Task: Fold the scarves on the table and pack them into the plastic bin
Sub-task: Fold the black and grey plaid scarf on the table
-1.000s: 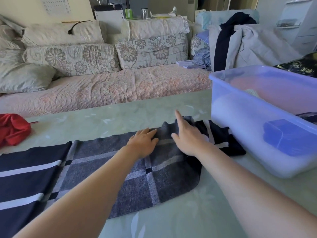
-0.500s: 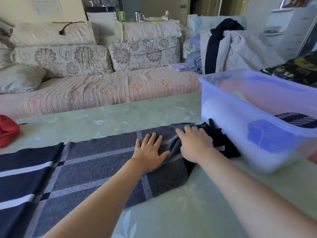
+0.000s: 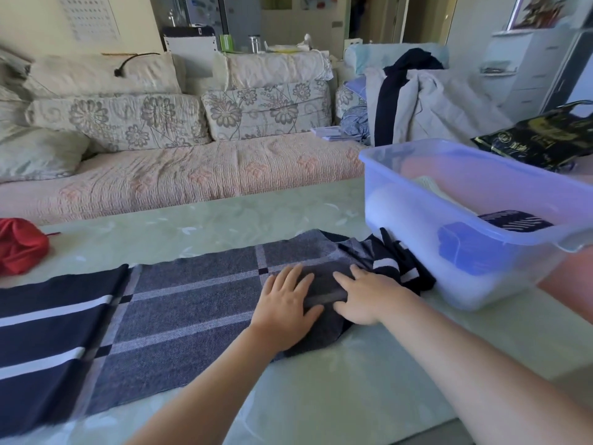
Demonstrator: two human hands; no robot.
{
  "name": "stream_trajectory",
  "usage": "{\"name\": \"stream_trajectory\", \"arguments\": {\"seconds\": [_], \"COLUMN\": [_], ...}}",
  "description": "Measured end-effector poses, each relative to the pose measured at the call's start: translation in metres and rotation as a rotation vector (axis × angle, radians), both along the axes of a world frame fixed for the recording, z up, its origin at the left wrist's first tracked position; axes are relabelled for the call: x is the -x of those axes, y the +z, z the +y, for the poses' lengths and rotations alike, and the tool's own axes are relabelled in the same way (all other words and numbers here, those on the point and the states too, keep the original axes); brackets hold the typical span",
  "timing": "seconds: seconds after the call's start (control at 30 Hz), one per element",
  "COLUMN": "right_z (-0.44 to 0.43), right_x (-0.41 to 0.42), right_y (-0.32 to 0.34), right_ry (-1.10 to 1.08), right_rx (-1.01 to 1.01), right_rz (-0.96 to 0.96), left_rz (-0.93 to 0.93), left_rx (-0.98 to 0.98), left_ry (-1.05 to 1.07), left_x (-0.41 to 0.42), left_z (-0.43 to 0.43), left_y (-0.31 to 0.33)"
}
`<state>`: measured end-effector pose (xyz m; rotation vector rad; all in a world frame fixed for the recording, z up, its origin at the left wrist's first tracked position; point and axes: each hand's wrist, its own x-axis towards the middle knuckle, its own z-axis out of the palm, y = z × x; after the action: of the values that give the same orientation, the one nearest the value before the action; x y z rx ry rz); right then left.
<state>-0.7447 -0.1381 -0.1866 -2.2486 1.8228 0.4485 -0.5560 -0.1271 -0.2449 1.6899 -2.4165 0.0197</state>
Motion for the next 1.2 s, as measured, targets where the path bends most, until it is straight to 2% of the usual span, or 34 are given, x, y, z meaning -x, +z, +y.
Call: {"name": "stream_trajectory", "arguments": {"seconds": [0.1,0.2,0.27,0.33,0.4,0.47,0.53,0.6,0.67,0.87,1.07,1.2], "right_z": [0.011,0.015,0.011,0.006,0.002,0.0,-0.003,-0.006,-0.011,-0.012,0.009,0.029], "right_x": [0.001,-0.007,-0.014,-0.023,-0.036,-0.048,-0.056,-0.059,-0.06,-0.099,-0.192,-0.263], "right_y": [0.008,0.011,0.007,0.0,-0.007,-0.015,-0.024,-0.029,-0.028,-0.004,0.013,0.018], "right_ry": [-0.015,0.06,0.126,0.202,0.251,0.279,0.274,0.257,0.229,0.152,0.296,0.451], "right_rx": [0.027,0.198,0.316,0.358,0.323,0.256,0.186,0.167,0.209,0.262,0.208,0.156], "right_rz": [0.072,0.035,-0.03,-0.092,-0.166,-0.202,-0.214,-0.194,-0.161,-0.05,-0.266,-0.324], "left_rz": [-0.044,-0.053,-0.017,0.021,0.024,0.017,0.036,0.117,0.195,0.16,0.152,0.158], "left_rx": [-0.179,-0.234,-0.182,-0.013,0.058,-0.043,-0.167,-0.208,-0.185,-0.051,-0.02,-0.034], "left_ry": [-0.001,-0.049,-0.069,-0.001,0.151,0.245,0.22,0.168,0.148,0.195,0.356,0.462], "left_x": [0.01,0.014,0.011,0.001,-0.015,-0.03,-0.04,-0.049,-0.059,-0.117,-0.211,-0.286], "left_z": [0.007,0.014,0.018,0.019,0.022,0.025,0.026,0.024,0.022,0.036,0.066,0.095], "left_y": [0.0,0.005,0.008,0.013,0.014,0.01,0.004,0.006,0.014,0.036,0.045,0.048]}}
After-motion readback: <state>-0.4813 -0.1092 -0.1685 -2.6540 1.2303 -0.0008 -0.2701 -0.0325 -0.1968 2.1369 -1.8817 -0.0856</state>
